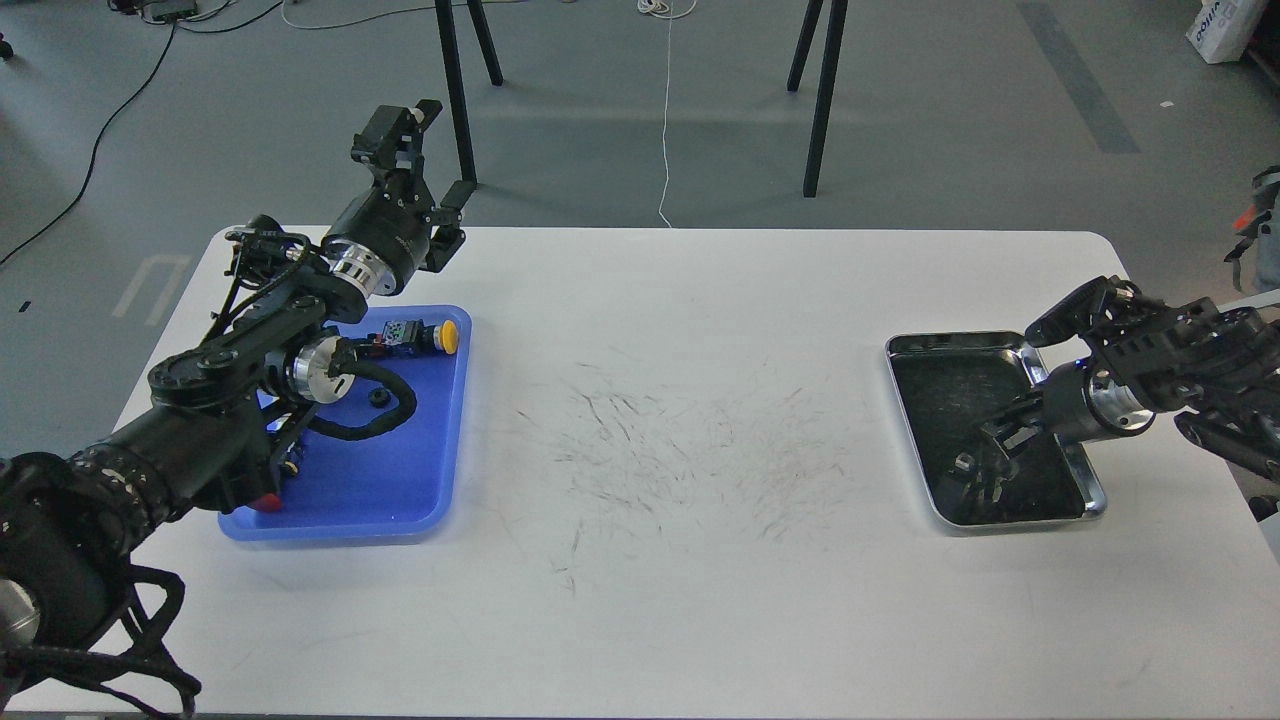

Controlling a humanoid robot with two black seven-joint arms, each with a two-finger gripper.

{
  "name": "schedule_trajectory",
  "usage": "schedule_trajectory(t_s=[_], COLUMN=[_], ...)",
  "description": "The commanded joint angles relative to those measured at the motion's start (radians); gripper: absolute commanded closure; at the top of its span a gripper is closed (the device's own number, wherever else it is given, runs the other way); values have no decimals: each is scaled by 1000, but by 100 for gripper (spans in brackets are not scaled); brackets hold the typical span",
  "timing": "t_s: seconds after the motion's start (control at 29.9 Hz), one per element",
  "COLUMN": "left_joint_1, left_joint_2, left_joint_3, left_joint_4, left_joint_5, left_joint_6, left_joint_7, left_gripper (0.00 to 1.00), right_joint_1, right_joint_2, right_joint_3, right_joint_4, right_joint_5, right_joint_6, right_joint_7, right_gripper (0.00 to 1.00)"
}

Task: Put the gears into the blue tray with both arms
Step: 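Lower the right gripper into the metal tray and grasp a black gear, then carry the gear with the right gripper toward the table center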

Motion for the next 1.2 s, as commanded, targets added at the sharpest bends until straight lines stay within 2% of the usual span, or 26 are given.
schedule_trajectory(t_s=[0.0, 0.37, 0.57, 1.17], left_joint_1=[2, 0, 2, 5], left_joint_2=[-3, -1, -1, 0], left_joint_3=[0, 0, 0, 2], left_joint_4=[-1, 0, -1, -1], left_joint_5=[0, 0, 0, -2], left_joint_6=[2, 0, 0, -3], left_joint_7=[0, 0, 0, 0], left_gripper=[0, 0, 0, 0], right_joint_1=[2, 0, -21, -26], right_joint_2=[-11, -35, -31, 12], right_joint_3=[46, 175, 221, 236], right_joint_4=[1, 8, 50, 242], right_joint_5=[1, 13, 211, 505], right_joint_6=[1, 2, 17, 54], right_joint_7=[-1, -1, -1, -1], right_gripper=[77, 78, 78, 80])
